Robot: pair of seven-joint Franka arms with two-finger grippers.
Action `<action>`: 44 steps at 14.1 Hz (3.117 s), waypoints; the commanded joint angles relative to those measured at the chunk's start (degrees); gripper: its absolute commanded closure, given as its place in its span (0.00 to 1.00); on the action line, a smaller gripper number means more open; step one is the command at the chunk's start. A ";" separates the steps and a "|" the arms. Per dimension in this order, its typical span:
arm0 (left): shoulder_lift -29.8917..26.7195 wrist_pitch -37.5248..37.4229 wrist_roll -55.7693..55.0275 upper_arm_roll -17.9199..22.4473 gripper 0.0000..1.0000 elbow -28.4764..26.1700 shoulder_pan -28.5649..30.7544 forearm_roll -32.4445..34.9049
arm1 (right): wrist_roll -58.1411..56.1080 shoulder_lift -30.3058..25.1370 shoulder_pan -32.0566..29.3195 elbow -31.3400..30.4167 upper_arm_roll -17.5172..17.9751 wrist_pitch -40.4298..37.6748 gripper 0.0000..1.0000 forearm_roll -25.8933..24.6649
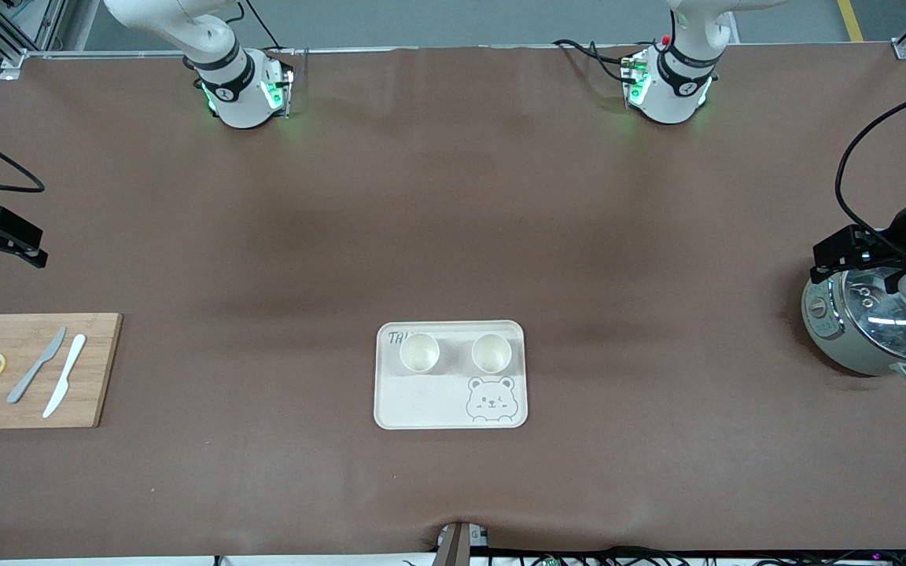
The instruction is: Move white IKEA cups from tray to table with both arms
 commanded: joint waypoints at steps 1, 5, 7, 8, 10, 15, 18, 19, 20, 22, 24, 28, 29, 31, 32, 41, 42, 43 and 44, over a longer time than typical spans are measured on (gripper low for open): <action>0.18 0.31 -0.47 -0.32 0.00 0.06 -0.32 1.27 | 0.85 0.23 0.58 0.40 -0.10 0.18 0.00 -0.17; 5.52 5.31 -2.65 -0.76 0.00 0.15 -3.12 -2.86 | 0.85 0.23 0.76 0.40 -0.10 0.18 0.00 -0.17; 9.56 6.37 -6.87 -0.67 0.00 0.94 -6.37 0.11 | 0.77 0.23 0.76 0.40 -0.10 0.18 0.00 -0.26; 11.84 9.25 -7.93 -0.67 0.00 2.33 -7.87 0.57 | 0.77 0.23 0.76 0.40 -0.10 0.18 0.00 -0.35; 16.41 13.04 -14.76 -0.50 0.00 4.88 -10.68 0.66 | 0.77 0.23 0.76 0.40 -0.10 0.10 0.00 -0.52; 24.43 14.98 -26.38 0.03 0.00 8.15 -18.16 0.66 | 0.68 0.23 0.76 0.49 -0.10 -0.08 0.00 -0.61; 27.76 18.58 -34.71 -0.06 0.00 7.97 -22.55 0.57 | 0.59 0.23 0.76 0.57 -0.10 -0.08 0.00 -0.61; 28.99 19.90 -37.10 -0.06 0.00 7.88 -24.13 0.66 | 0.59 0.23 0.68 0.57 -0.10 -0.08 0.00 -0.61; 30.05 20.09 -38.69 0.03 0.00 7.71 -25.88 0.75 | 0.50 0.23 0.59 0.57 -0.19 -0.08 0.00 -0.35; 31.81 20.78 -40.89 0.12 0.00 7.71 -27.83 0.75 | 0.33 0.23 0.24 0.49 -0.19 0.01 0.00 0.00; 33.13 24.29 -42.74 0.12 0.00 7.71 -28.62 0.66 | 0.24 0.32 0.50 0.40 -0.19 0.01 0.00 -0.08; 35.68 28.35 -44.59 0.12 0.00 7.71 -30.03 0.83 | 0.68 1.11 3.30 0.57 0.16 0.09 0.00 -1.14; 35.86 28.44 -44.51 0.12 0.00 7.79 -30.03 0.75 | 1.03 1.37 3.40 0.57 0.25 0.18 0.00 -0.18; 36.82 30.45 -44.50 0.12 0.00 7.71 -30.03 0.83 | 5.92 2.43 5.14 0.57 0.34 1.41 0.00 0.88; 37.35 30.89 -44.59 0.21 0.00 7.71 -30.38 0.83 | 9.43 2.95 6.98 0.49 0.34 2.20 0.00 1.84; 40.17 32.92 -44.94 0.56 0.00 7.62 -31.97 2.86 | 29.85 12.18 19.38 0.13 0.34 12.57 0.00 10.11; 40.17 32.92 -46.77 0.56 0.53 7.62 -31.96 2.60 | 31.51 13.23 20.09 0.13 0.34 14.06 0.00 10.81; 40.43 32.92 -49.83 0.56 1.00 7.62 -32.14 2.94 | 33.70 14.28 21.49 0.13 0.34 15.29 0.00 11.16; 40.87 32.92 -50.47 0.64 1.00 7.62 -32.14 3.03 | 35.73 15.25 22.55 0.22 0.34 16.00 0.00 11.16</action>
